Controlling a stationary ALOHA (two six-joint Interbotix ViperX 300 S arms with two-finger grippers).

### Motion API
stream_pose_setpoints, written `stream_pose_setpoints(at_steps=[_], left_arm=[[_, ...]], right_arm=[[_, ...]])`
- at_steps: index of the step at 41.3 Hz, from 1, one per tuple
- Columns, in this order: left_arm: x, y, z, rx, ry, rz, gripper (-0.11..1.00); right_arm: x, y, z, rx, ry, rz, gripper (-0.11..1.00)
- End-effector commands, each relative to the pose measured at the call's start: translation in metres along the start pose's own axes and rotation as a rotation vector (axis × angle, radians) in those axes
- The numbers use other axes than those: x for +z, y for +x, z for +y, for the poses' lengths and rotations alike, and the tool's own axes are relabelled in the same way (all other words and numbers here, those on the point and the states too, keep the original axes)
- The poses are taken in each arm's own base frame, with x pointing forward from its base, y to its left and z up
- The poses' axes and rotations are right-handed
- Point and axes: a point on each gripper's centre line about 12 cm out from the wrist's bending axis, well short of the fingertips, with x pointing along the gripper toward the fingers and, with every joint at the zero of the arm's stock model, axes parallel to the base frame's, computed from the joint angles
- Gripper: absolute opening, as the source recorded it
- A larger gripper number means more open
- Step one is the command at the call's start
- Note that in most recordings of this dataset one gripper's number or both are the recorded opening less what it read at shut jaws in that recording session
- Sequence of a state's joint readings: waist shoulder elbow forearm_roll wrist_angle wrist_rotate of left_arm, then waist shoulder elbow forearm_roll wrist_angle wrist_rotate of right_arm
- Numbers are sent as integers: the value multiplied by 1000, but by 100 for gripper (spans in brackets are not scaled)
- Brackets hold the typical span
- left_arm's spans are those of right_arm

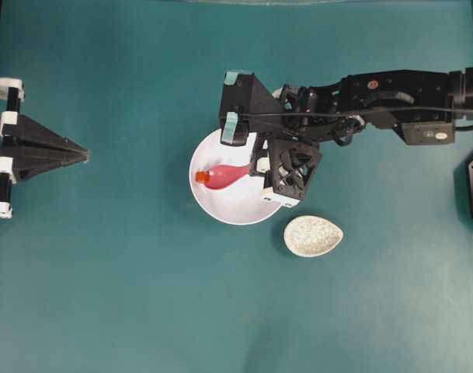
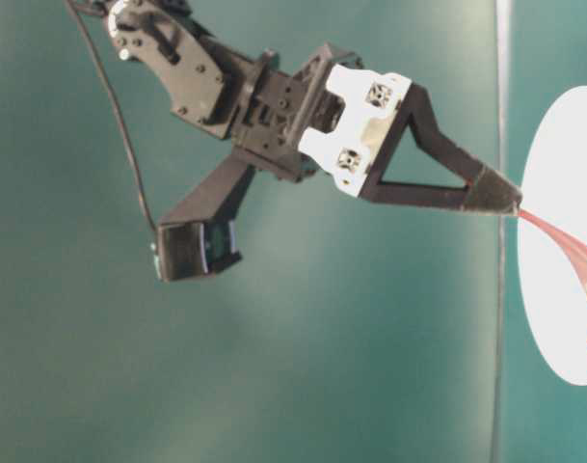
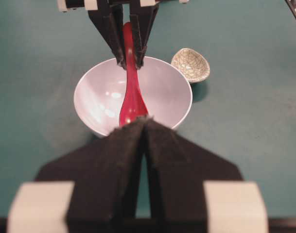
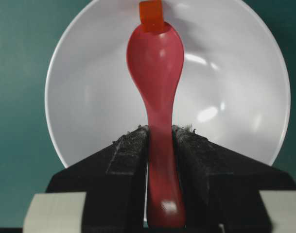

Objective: Grip the spoon and scoop the red block from the bowl with right arm.
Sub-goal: 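Push the spoon under the red cube inside the bowl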

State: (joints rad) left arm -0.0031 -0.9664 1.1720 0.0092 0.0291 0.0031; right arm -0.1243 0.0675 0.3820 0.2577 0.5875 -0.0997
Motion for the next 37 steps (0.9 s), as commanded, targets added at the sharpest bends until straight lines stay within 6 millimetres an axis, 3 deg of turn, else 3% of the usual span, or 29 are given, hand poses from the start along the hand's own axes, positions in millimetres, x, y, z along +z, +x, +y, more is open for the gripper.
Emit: stream_pose_setpoints(at_steps=[1, 37], left_arm=[[8, 1, 0, 2, 4, -18, 0], [7, 1, 0, 0, 5, -15, 0]], right_arm=[[15, -11, 3, 7, 3, -64, 24], [12, -20, 3, 5, 10, -110, 24]])
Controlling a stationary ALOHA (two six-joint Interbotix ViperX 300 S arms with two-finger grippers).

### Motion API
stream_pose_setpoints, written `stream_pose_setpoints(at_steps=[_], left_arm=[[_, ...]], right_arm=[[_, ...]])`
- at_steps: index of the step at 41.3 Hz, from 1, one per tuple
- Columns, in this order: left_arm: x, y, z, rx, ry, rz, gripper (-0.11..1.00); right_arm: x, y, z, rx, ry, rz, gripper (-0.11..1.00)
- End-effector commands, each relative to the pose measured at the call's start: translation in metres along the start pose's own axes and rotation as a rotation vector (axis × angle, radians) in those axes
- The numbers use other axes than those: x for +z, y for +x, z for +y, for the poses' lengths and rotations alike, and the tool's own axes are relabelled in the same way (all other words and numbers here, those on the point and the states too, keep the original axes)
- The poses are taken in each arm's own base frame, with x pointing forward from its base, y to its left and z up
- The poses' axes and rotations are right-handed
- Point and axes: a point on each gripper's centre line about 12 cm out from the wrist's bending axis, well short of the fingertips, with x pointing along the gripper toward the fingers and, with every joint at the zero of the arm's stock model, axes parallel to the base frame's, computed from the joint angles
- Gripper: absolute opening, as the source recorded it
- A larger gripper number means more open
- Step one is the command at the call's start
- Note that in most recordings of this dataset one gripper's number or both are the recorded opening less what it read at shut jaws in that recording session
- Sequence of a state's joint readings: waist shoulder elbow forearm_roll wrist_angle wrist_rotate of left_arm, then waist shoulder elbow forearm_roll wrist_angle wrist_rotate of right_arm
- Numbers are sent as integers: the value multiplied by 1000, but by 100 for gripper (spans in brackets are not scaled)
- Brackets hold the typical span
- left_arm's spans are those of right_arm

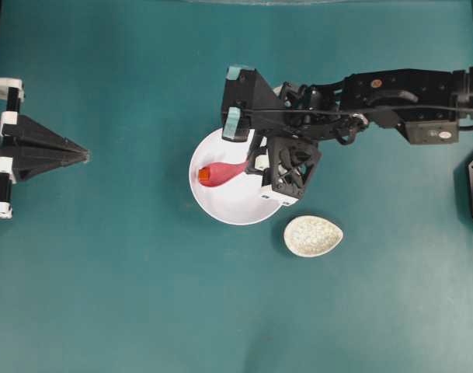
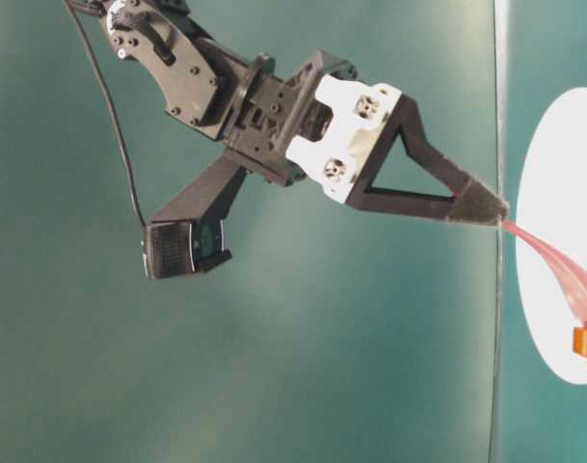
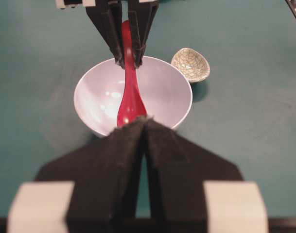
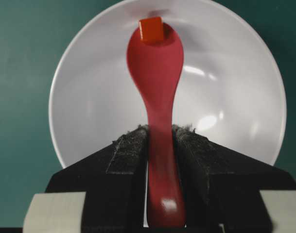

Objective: Grip the spoon and scoop the red block from the bowl with right arm.
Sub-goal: 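Push the spoon under the red cube inside the bowl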

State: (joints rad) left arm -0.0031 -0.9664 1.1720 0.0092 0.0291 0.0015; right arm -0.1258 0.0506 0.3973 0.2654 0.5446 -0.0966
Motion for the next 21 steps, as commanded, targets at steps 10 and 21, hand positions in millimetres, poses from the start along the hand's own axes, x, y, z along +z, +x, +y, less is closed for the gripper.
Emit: stream_pose_setpoints(at_steps=[10, 21], left_arm=[[7, 1, 0, 2, 6, -11, 0], [6, 0, 0, 0, 6, -2, 0]], right_arm=[[5, -21, 2, 5, 22, -138, 24], [-10, -33, 3, -8, 14, -264, 24]])
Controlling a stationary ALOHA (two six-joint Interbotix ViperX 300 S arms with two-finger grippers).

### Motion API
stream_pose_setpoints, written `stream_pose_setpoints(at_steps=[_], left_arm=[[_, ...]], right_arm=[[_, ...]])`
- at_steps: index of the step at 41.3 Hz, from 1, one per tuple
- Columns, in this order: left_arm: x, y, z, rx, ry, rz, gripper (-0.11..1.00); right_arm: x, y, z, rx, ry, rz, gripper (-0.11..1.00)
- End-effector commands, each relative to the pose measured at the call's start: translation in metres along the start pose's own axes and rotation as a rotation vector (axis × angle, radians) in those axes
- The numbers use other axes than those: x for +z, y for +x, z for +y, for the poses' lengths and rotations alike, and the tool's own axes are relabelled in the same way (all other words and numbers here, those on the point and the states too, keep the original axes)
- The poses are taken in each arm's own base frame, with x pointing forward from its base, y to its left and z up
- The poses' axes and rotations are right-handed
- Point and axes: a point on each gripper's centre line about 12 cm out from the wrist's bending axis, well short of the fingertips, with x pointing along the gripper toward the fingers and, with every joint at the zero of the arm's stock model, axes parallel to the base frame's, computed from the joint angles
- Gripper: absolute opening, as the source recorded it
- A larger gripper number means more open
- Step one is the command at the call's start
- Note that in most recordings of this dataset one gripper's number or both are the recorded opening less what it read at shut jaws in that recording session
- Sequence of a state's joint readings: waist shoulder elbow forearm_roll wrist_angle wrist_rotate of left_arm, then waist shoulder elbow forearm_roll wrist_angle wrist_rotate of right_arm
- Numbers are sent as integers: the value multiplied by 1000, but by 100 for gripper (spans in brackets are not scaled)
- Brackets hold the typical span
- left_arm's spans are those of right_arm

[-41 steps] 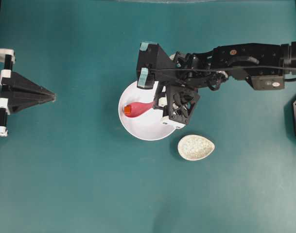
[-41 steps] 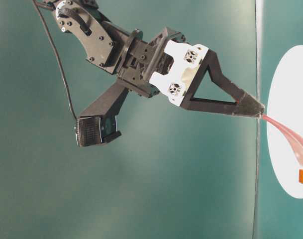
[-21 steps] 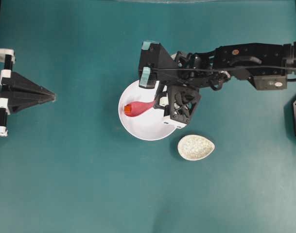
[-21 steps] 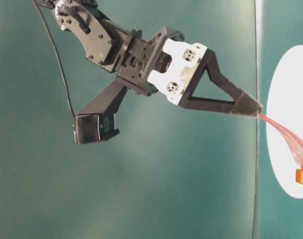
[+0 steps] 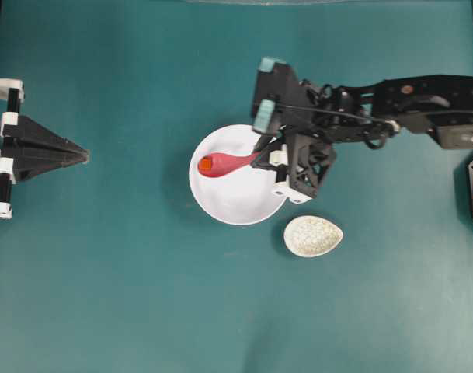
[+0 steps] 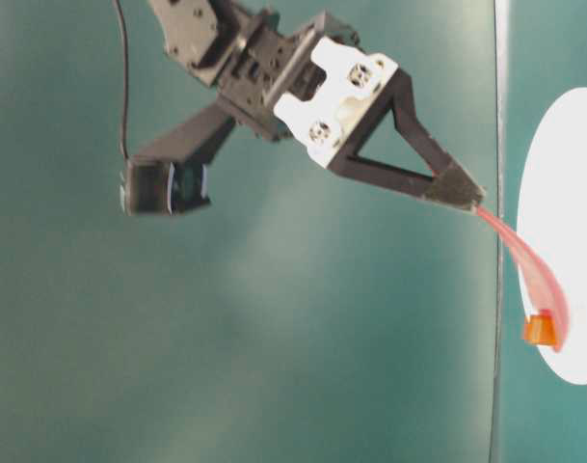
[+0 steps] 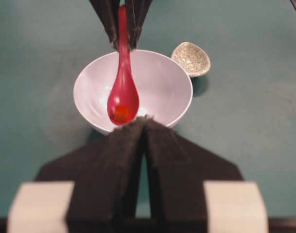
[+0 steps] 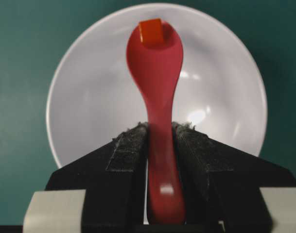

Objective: Grip the spoon and scoop the red block from the bowl with right arm.
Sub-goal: 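Push the spoon under the red cube inside the bowl, then lift the spoon with the red cube up out of the bowl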

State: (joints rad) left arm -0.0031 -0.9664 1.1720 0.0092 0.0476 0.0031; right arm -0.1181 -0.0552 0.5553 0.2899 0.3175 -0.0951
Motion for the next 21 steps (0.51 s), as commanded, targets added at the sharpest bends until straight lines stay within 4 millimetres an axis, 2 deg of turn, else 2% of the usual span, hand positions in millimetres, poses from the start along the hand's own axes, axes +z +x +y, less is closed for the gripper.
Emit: stream_pose_setpoints(at_steps=[1, 12, 21], left_arm=[[9, 0, 0, 2, 4, -20, 0], [8, 0, 0, 0, 5, -17, 0], [8, 0, 0, 2, 4, -15, 0]], right_arm=[[9, -17, 6, 9, -10, -104, 24], [-16, -32, 9, 8, -11, -237, 24], [-32, -40, 3, 3, 92, -296, 24]])
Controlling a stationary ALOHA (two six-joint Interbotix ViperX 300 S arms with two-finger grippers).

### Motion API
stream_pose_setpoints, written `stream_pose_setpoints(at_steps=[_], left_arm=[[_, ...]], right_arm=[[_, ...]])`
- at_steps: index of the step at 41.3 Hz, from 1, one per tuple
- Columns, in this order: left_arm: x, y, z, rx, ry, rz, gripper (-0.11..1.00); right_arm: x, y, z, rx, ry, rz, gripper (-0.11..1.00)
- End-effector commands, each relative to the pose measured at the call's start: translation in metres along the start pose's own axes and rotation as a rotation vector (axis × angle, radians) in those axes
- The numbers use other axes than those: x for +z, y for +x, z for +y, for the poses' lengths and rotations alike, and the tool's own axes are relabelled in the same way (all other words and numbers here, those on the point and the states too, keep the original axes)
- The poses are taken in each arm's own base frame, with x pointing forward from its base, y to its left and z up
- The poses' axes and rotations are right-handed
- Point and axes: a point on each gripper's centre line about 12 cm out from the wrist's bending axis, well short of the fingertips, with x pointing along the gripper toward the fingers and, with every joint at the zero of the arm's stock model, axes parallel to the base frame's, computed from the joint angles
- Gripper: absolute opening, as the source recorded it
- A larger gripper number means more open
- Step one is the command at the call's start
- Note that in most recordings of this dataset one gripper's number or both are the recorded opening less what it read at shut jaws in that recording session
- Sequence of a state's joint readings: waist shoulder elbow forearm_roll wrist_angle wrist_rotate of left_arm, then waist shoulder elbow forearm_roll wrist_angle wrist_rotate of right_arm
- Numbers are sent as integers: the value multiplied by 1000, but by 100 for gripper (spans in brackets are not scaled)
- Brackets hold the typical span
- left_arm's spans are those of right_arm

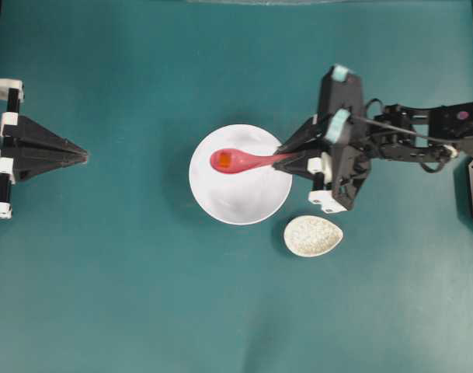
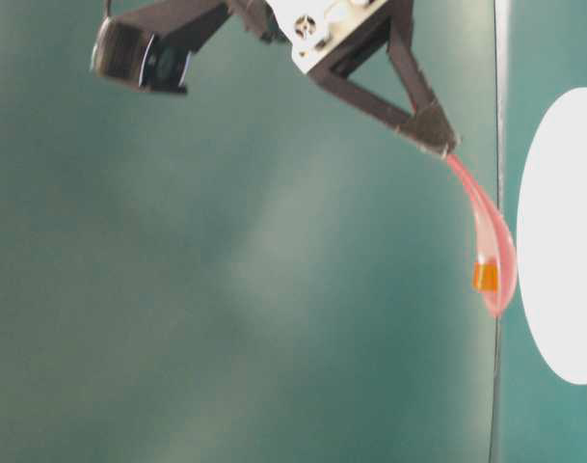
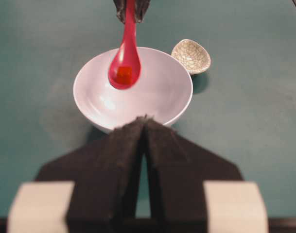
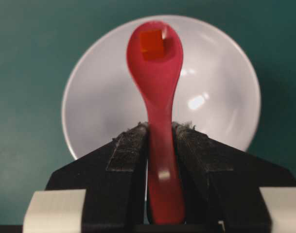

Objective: Grip the spoon and scoop the red block from the bowl with right arm.
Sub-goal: 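Lift the spoon with the red cube up out of the bowl, then hold the loaded spoon steady above the bowl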

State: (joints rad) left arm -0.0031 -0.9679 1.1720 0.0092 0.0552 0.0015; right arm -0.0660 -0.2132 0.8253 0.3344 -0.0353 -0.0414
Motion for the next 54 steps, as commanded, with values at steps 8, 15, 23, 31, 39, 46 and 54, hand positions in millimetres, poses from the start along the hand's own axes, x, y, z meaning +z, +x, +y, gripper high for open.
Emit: stream_pose_setpoints(at_steps=[8, 15, 23, 31, 39, 46, 54], left_arm=[[9, 0, 0, 2, 6, -21, 0], [9, 0, 0, 2, 6, -21, 0], [9, 0, 0, 2, 6, -21, 0], [9, 0, 0, 2, 6, -20, 0], [8, 1, 0, 2, 6, -18, 0], [7, 2, 0, 0, 8, -11, 0], [7, 2, 0, 0, 8, -12, 0]], right_arm=[[9, -14, 2, 11, 57, -77, 24], [9, -14, 3, 16, 57, -78, 24], [13, -16, 6, 23, 54, -88, 24], [22, -27, 8, 37, 53, -124, 24], [33, -41, 13, 59, 53, -144, 24], [47, -49, 19, 78, 52, -158, 24], [54, -51, 21, 84, 53, -166, 24]])
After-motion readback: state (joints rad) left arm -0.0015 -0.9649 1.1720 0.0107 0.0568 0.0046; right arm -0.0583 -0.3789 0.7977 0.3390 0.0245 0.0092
